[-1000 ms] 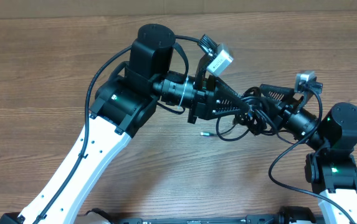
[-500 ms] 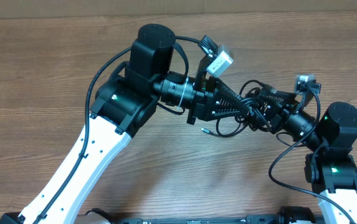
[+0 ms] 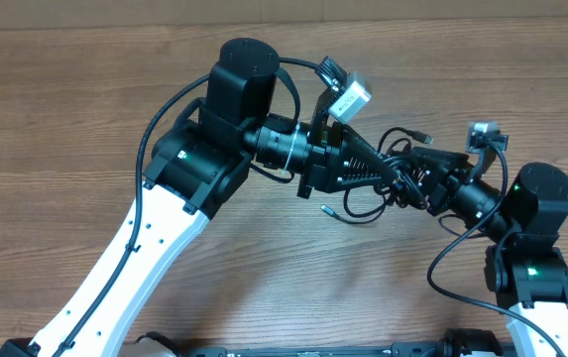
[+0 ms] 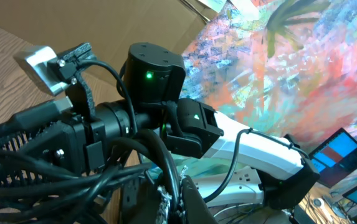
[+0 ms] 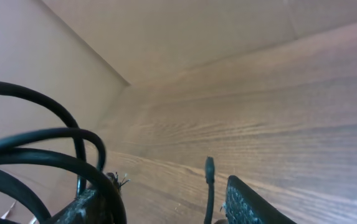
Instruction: Untangle cables
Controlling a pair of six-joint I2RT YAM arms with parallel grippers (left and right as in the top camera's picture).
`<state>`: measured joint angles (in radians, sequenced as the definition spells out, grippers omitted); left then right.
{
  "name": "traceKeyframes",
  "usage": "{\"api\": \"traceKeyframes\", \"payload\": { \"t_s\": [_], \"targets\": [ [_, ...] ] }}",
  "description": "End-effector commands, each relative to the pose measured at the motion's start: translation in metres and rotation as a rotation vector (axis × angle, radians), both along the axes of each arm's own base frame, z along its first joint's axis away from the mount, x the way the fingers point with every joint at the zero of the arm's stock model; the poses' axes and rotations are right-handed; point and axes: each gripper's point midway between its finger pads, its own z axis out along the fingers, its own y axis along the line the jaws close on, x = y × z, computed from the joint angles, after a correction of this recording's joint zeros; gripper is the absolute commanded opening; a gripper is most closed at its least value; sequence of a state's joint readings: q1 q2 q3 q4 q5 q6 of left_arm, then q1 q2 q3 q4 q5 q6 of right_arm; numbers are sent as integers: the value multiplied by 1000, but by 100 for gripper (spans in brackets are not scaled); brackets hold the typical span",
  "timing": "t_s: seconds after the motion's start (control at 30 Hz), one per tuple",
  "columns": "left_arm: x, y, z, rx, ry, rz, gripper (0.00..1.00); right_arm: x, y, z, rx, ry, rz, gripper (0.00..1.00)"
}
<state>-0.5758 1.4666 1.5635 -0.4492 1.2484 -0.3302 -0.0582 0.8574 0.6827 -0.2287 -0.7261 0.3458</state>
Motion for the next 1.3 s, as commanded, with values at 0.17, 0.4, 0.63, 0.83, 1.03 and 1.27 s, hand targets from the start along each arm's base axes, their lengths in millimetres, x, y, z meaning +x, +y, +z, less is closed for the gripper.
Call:
{"api": "traceKeyframes", "payload": {
  "t_s": [0.17, 0.4, 0.63, 0.83, 1.03, 1.27],
  "targets": [
    [-12, 4, 17, -40, -63, -21, 4, 2, -10, -16, -24, 71, -62, 31],
    [-10, 4, 16, -35, -64, -8, 4, 1, -10, -17, -20, 78, -62, 31],
    [-6, 4, 9, -12, -73, 19, 4, 1, -9, -15, 40, 118, -78, 63],
    [7, 4, -6, 64, -36, 109, 4, -5, 3, -2, 68, 74, 8, 89],
    [9, 4, -10, 79, -28, 125, 4, -14, 17, 28, 90, -61, 123, 100],
    [15, 5, -11, 83, -50, 148, 4, -22, 18, 44, 81, -133, 134, 100]
  ]
}}
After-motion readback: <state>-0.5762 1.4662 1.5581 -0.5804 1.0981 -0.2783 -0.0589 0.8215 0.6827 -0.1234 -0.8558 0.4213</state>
